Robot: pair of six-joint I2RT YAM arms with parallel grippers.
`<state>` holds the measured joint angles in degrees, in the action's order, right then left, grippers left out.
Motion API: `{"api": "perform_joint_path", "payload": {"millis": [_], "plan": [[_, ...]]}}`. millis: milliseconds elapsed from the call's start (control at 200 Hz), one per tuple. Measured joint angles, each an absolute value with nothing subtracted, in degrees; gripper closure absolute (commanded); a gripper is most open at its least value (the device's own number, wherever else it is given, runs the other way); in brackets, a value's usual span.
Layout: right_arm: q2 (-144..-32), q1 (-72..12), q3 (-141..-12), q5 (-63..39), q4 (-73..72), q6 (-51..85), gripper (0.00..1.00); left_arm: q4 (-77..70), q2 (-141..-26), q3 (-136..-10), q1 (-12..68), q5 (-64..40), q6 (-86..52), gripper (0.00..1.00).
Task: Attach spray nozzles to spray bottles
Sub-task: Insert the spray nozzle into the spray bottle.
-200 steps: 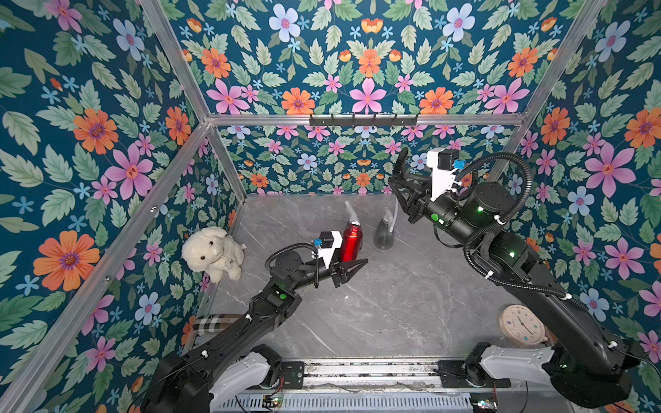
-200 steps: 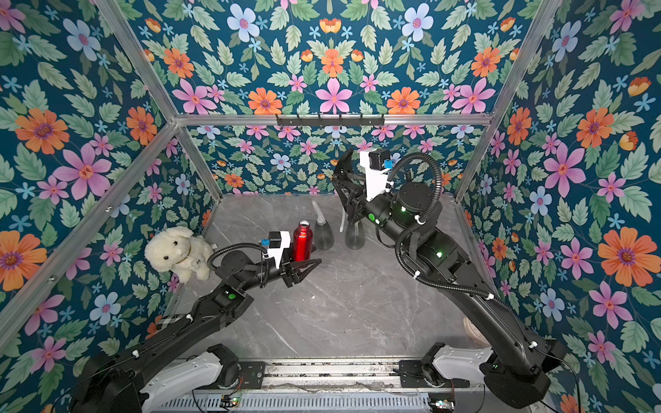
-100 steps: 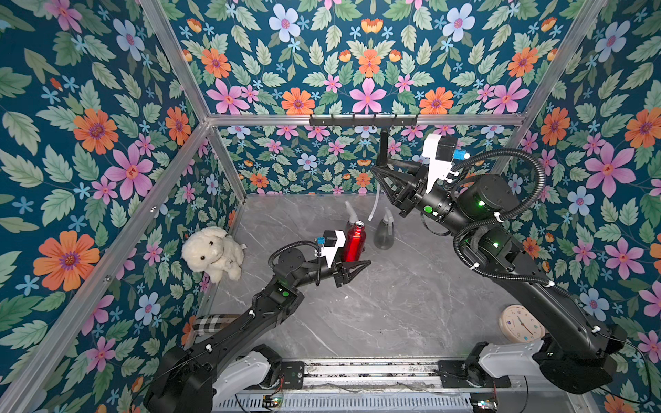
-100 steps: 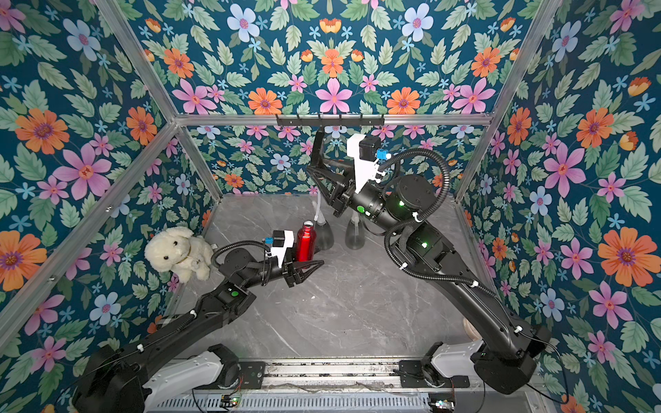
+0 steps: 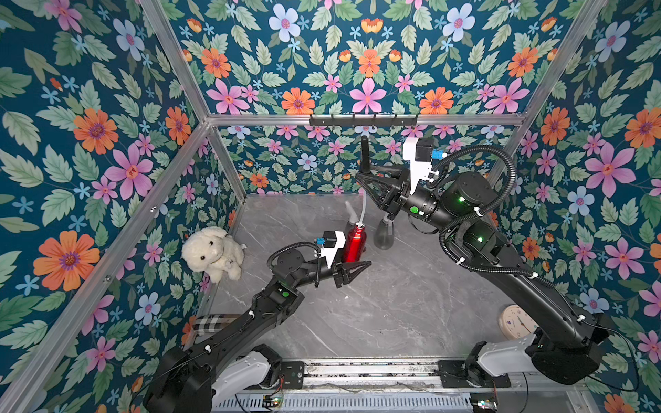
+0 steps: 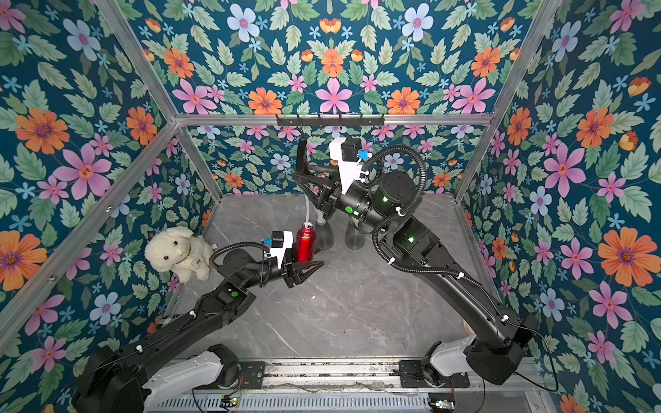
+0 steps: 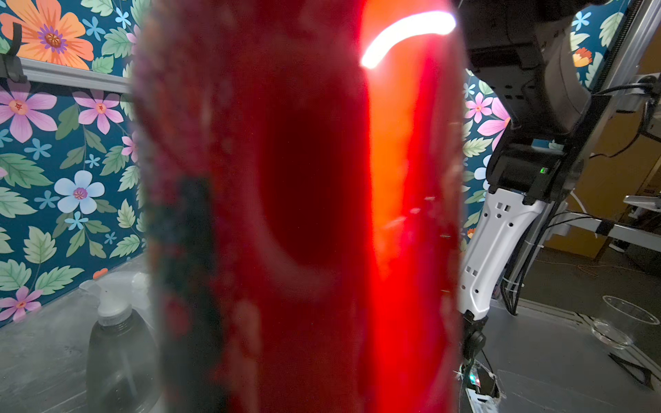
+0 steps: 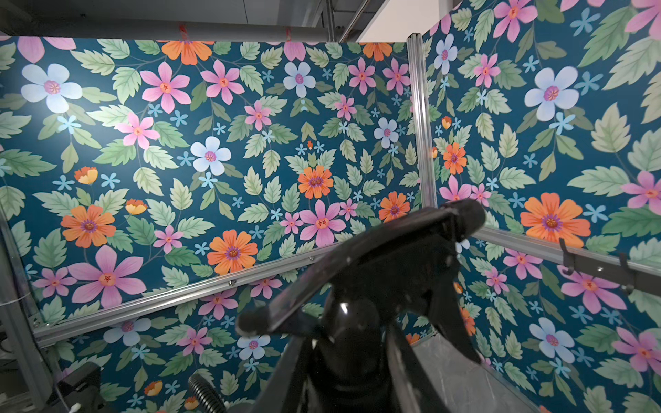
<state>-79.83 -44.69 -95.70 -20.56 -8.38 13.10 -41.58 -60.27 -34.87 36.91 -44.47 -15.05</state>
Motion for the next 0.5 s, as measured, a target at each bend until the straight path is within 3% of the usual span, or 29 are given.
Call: {"api": "perform_joint_path", "payload": {"millis": [500], "plan": [[-78.3,-45.3,-90.8,-19.3,-8.8,13.4,0.78,-42.0,-59.2,-34.3,36.9,-43.4,-15.0,1.0]]}}
